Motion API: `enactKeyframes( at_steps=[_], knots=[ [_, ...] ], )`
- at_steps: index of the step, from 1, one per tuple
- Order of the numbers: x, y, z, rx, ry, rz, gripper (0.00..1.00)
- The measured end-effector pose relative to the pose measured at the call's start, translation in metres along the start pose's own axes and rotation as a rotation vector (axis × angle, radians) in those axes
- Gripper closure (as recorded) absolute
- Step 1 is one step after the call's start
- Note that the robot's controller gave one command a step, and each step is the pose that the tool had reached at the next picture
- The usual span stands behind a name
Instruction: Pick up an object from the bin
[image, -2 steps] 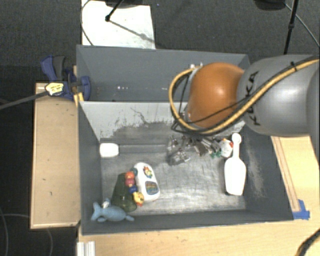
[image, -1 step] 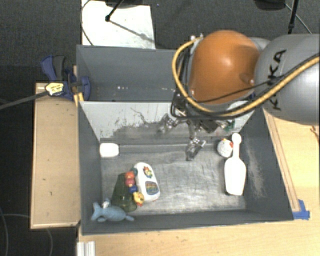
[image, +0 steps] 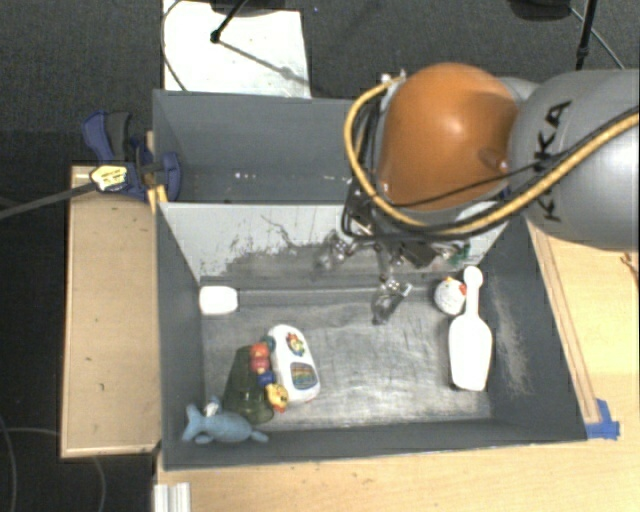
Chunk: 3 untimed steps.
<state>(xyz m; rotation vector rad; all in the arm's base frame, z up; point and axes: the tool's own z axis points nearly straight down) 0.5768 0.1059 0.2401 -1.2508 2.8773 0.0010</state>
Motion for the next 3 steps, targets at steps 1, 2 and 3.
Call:
enactKeyframes(
  at_steps=[1, 2, 3],
  knots=[
    [0.011, -0.003, 0.042, 0.003, -0.003, -0.074, 0.00],
    [-0.006, 0.019, 0.079, 0.000, 0.002, -0.156, 0.00],
    [-0.015, 0.030, 0.086, -0.004, 0.001, -0.184, 0.00]
  ],
)
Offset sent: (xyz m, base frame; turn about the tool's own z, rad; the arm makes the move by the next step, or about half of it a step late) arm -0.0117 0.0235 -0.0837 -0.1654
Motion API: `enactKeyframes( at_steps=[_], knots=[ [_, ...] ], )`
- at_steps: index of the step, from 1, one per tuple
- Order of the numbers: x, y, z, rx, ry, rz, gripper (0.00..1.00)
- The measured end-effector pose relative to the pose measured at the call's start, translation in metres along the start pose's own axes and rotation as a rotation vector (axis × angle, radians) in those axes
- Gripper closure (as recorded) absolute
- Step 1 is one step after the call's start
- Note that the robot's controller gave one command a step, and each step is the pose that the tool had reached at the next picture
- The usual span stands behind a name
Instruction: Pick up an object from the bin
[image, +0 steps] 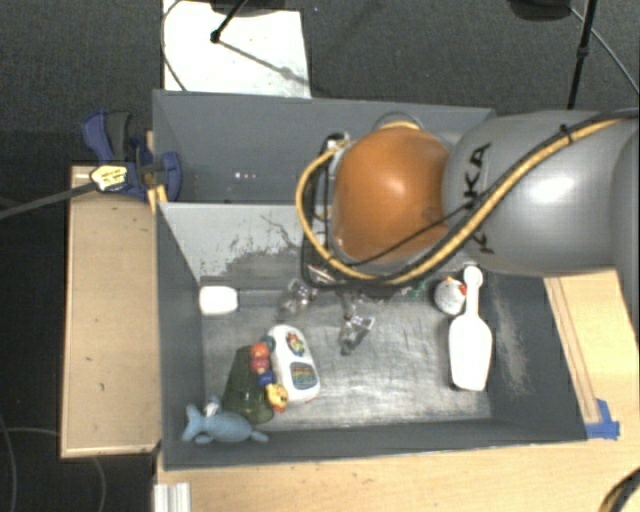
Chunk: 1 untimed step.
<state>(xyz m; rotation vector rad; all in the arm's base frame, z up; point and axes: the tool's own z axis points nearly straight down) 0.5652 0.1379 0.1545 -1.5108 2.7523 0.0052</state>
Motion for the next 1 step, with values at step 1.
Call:
enactKeyframes(
  at_steps=[1],
  knots=[
    [-0.0048, 0.0370, -0.0167, 0.003, 0.003, -0.147, 0.00]
  ],
)
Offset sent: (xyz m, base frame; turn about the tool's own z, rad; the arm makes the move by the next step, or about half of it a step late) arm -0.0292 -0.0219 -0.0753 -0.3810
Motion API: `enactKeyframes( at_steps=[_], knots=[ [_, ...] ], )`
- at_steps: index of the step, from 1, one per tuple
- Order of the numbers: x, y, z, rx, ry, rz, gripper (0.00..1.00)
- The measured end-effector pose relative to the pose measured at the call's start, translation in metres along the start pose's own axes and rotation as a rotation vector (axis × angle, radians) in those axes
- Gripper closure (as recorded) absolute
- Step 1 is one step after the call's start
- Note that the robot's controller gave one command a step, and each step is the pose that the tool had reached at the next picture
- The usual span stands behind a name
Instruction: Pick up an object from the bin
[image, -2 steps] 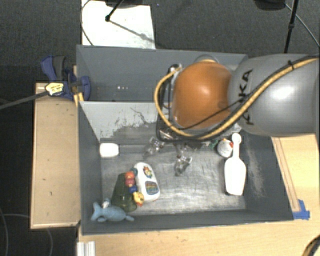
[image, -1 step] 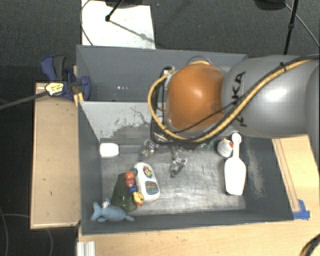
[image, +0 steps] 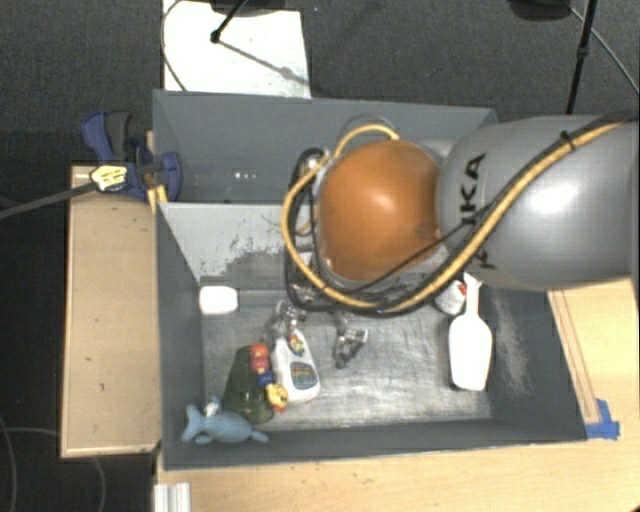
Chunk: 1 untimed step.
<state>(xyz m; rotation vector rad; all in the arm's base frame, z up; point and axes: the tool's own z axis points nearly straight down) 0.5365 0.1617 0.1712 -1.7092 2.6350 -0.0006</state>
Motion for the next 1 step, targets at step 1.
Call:
enactKeyframes(
  at_steps=[1],
  knots=[
    [-0.0062, 0.0078, 0.0011, 0.003, -0.008, -0.082, 0.00]
  ],
)
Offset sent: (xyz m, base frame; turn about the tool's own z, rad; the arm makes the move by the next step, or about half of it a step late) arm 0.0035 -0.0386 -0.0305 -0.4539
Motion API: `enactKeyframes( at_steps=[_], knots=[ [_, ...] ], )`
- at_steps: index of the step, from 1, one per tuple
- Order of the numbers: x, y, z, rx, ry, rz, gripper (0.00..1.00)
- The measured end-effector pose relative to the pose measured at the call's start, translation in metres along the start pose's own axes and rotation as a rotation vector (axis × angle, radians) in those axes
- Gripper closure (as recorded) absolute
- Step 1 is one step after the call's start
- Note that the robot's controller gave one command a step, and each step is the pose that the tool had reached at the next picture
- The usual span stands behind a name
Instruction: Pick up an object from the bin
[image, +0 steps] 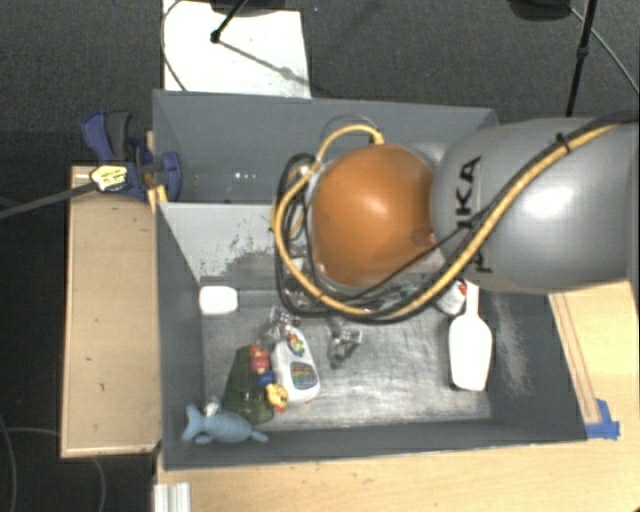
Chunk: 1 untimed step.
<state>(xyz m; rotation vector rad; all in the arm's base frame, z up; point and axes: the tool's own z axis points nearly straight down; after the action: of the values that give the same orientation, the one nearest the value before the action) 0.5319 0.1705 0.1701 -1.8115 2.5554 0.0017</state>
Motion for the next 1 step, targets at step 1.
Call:
enactKeyframes(
  at_steps=[1],
  knots=[
    [0.0249, -0.0116, 0.0372, -0.009, 0.007, -0.181, 0.00]
  ],
)
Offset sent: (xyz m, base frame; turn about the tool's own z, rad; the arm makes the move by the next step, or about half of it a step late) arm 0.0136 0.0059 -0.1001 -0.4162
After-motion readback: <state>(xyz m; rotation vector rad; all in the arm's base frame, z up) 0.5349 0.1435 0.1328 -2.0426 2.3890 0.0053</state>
